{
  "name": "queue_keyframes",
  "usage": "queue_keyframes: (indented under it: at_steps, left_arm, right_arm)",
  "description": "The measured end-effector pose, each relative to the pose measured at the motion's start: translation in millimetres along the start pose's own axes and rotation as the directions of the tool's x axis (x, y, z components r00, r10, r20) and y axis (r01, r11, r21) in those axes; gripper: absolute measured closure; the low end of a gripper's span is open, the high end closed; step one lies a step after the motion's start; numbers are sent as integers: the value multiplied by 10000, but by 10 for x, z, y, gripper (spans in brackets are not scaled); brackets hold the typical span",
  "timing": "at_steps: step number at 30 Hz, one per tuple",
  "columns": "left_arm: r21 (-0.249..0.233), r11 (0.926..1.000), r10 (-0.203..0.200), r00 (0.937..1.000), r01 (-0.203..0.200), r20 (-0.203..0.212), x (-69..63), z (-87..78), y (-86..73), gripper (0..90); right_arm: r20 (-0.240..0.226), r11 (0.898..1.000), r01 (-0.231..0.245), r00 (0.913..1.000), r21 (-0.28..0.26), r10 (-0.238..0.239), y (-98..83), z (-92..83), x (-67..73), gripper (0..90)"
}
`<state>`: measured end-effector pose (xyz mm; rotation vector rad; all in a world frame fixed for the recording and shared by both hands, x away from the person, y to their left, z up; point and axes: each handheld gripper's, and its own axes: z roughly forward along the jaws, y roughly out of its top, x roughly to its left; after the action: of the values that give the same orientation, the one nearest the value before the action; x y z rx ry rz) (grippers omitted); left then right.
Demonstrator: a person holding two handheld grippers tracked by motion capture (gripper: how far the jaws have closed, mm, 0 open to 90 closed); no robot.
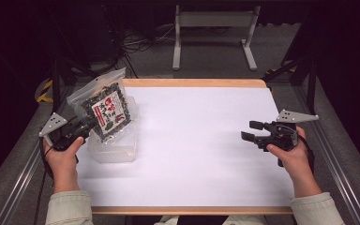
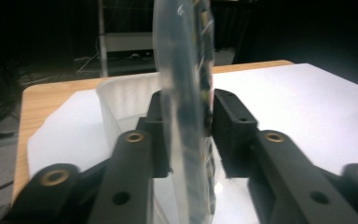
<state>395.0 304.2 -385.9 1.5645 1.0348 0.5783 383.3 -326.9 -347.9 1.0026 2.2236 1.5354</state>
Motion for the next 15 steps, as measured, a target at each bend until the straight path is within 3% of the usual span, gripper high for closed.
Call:
queue_keyframes:
  at_steps: [5,12,15]
  left_arm:
    - [-342,9974,-636,9980,634,-34,-8,-67,20,425]
    - [-353,9986,-428,9971,406,-623,-141,-220,76,343]
    - [-297,9994,-197,9935,164,-1120,-204,-322,93,315]
  right_arm:
    - [-40,10000,32,10000,21,-32,9,20,3,336]
    - [-82,10000,81,9999,-47,-82,32,36,1,332]
    - [-58,9999,153,9999,-36,-153,34,46,-10,332]
